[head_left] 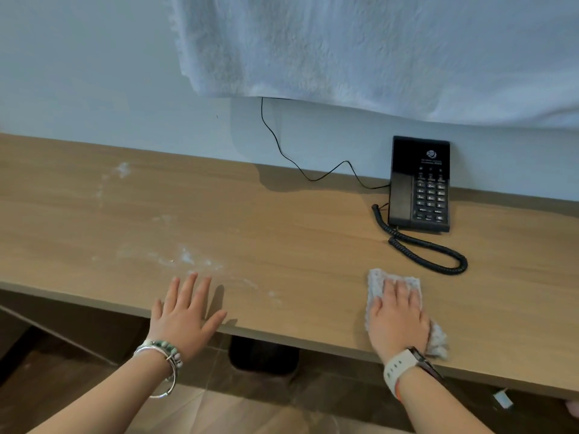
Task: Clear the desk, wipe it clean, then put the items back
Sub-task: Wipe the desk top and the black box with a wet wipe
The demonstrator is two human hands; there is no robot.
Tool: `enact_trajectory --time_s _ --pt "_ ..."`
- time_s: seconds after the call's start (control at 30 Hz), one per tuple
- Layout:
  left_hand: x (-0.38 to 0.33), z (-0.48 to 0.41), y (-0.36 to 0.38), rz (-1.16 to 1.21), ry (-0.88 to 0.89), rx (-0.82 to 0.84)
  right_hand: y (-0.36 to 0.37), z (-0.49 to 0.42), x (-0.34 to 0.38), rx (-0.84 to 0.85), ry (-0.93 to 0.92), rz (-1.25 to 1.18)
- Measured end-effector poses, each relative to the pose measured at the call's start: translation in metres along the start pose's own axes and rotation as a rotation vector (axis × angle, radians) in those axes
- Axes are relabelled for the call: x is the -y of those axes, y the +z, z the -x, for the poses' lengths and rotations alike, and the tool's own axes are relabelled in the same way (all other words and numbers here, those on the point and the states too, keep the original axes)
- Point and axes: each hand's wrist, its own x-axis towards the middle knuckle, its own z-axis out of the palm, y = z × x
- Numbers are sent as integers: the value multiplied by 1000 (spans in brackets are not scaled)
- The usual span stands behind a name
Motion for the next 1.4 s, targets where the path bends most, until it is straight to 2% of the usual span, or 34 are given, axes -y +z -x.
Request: enact_trajectory --time_s 0.07,0.2,0.27,0.33,0.4,0.47,0.5,0.53,0.6,0.67,0.73,0.8,0.87,0.93,1.0,1.03,1.1,1.17,1.2,1.27,1.37,1.4 --pt "11 0 0 -8 -56 0 7 15 35 27 -120 -42" --pt "35 -6 -6 2 -83 4 29 58 110 124 -557 -59" --pt "47 -11 -10 8 -88 6 29 50 118 157 -608 -28" --pt "59 -18 -15 6 -92 4 24 27 103 86 -506 20" --pt "72 -26 -19 23 -104 7 16 5 80 23 -265 27" --pt "86 -35 -22 29 -118 29 11 0 75 37 -51 -11" --pt "92 -39 -24 30 -123 51 14 4 85 33 -14 -27" --pt "98 -43 -25 30 -129 69 16 12 101 14 -36 -34" --pt "109 -51 -26 31 -150 81 28 35 142 6 -222 -57" --pt "118 -58 -27 20 -161 98 40 58 178 96 -473 -67" --pt "124 -62 -28 -4 -155 130 46 61 191 207 -581 -42" --pt "127 -66 -29 -33 -134 164 39 38 178 171 -559 -13" --pt "128 -68 -30 -51 -113 216 30 9 156 112 -381 77" --pt "128 -69 -33 -64 -105 262 22 -5 147 96 -160 55" --pt "129 -71 -35 -78 -102 302 27 1 168 64 -109 31" --pt "129 -72 -36 -85 -100 320 37 11 186 16 -187 8" --pt "130 -73 -37 -95 -97 351 52 39 222 -19 -457 -44" --pt "131 -73 -38 -98 -92 367 61 56 239 138 -671 -53" --pt "132 -74 -38 -98 -88 370 59 53 237 186 -674 -36" --pt "133 -74 -39 -95 -84 375 50 26 216 95 -589 36" --pt "133 -75 -40 -86 -77 382 33 -16 189 71 -195 34" --pt "133 -76 -40 -80 -78 384 31 -21 190 81 -119 14"
